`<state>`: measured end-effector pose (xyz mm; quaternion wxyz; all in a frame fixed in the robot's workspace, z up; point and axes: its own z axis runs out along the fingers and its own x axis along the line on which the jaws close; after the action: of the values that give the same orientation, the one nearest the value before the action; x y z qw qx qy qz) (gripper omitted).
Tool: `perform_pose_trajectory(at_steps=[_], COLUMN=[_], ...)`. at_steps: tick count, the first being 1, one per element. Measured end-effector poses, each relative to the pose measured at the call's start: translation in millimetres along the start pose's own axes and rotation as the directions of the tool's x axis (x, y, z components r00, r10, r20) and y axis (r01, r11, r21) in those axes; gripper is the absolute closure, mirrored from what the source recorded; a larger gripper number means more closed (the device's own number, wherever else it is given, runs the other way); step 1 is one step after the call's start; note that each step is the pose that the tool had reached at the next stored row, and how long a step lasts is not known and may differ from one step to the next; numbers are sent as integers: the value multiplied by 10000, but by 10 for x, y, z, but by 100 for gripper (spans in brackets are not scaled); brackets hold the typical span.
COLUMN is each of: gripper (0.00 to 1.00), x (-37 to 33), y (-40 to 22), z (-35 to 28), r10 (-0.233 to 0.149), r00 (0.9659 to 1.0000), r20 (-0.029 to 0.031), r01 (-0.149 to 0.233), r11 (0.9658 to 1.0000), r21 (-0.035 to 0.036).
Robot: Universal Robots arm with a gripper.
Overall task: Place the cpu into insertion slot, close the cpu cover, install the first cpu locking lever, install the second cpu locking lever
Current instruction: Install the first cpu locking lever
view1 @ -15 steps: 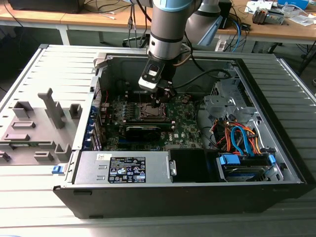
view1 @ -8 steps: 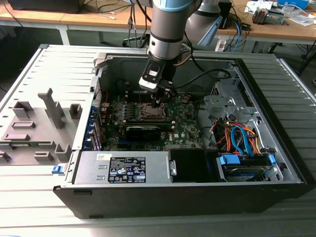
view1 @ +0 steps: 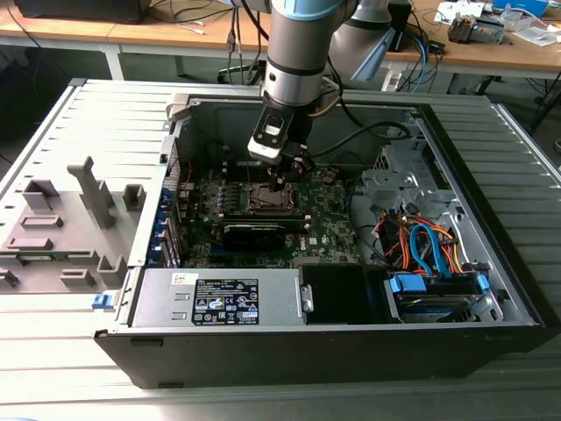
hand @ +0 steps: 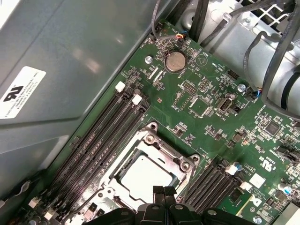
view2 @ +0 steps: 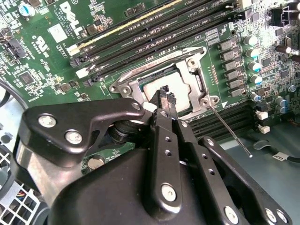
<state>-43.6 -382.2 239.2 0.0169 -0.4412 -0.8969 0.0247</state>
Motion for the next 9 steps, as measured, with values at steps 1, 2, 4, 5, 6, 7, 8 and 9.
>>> perform_pose_trajectory(at_steps=[1, 2, 4, 5, 6, 7, 8, 9], gripper=[89, 89, 89, 89, 89, 89, 89, 89], x=[0, 0, 0, 0, 0, 0, 0, 0], y=[0, 0, 0, 0, 0, 0, 0, 0], z=[0, 0, 0, 0, 0, 0, 0, 0], r10=[-14, -27, -78, -89, -104, -122, -136, -156], r00=[10000, 10000, 10000, 10000, 9999, 9999, 9999, 9999], r20=[0, 1, 4, 5, 6, 7, 8, 9], r01=[14, 27, 78, 89, 104, 122, 136, 156], r11=[10000, 10000, 10000, 10000, 9999, 9999, 9999, 9999], r21=[1, 0, 1, 2, 2, 1, 2, 2])
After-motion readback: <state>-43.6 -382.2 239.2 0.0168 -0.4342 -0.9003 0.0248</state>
